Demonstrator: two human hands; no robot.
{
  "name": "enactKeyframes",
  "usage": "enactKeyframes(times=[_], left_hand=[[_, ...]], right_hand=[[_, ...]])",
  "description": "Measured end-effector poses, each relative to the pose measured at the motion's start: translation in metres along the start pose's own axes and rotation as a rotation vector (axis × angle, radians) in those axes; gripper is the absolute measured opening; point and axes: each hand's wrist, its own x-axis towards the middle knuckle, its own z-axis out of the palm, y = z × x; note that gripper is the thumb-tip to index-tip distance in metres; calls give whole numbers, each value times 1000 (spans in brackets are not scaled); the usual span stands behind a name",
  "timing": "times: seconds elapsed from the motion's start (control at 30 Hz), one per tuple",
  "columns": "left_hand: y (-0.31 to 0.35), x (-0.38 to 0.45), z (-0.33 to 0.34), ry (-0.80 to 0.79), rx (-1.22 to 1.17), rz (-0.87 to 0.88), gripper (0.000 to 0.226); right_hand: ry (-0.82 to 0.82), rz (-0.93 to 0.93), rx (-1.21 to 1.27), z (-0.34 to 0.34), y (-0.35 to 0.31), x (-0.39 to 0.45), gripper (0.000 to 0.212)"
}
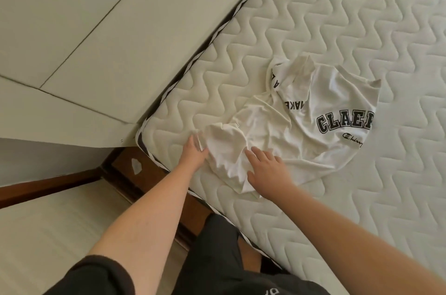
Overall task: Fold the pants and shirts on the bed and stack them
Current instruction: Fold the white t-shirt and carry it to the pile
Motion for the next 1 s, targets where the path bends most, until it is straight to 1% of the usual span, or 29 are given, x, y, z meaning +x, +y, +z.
enactKeyframes(times=[0.03,0.1,0.13,0.2,0.23,0.3,0.33,0.4,0.43,0.5,0.57,0.63,0.7,0.73,0.77,0.8,0.83,0.9,0.97,1.0], left_hand=[[0,5,4,5,-163,-111,82],[1,13,13,-18,-458,-264,71],[1,15,19,-35,-534,-293,62],[5,14,28,-81,-522,-288,44],[9,10,32,-110,-474,-258,39],[18,-1,37,-163,-332,-129,40],[25,-11,38,-189,-261,-50,42],[38,-36,38,-240,-194,81,43],[43,-50,37,-268,-194,137,41],[52,-80,36,-292,-119,300,31],[62,-108,32,-272,63,531,18],[74,-135,29,-240,224,748,5],[84,-157,34,-251,336,880,10],[89,-167,39,-248,393,918,15],[92,-176,45,-245,417,943,15],[94,-183,52,-240,393,954,9],[95,-191,59,-245,346,955,3],[92,-207,74,-216,277,920,12],[87,-219,92,-157,222,858,7],[84,-224,101,-127,211,813,7]], right_hand=[[-4,-5,5,2,2,-1,62],[5,4,30,5,7,-6,62],[17,13,43,5,10,-10,61],[38,38,80,4,14,-18,60],[40,47,104,3,16,-21,59],[37,63,192,1,20,-27,58],[34,94,299,-3,22,-30,57],[39,235,653,-17,26,-35,56],[56,307,825,-24,28,-38,55],[61,378,1028,-40,29,-46,51],[14,366,1159,-54,26,-56,47],[1,342,1210,-67,20,-66,50],[73,315,1192,-77,15,-77,64],[136,308,1156,-81,13,-83,62],[202,308,1121,-85,13,-89,54],[258,318,1104,-87,16,-95,46],[307,338,1110,-89,21,-102,42],[384,396,1172,-95,33,-118,43],[431,456,1281,-101,46,-139,48],[458,483,1364,-102,52,-152,46]])
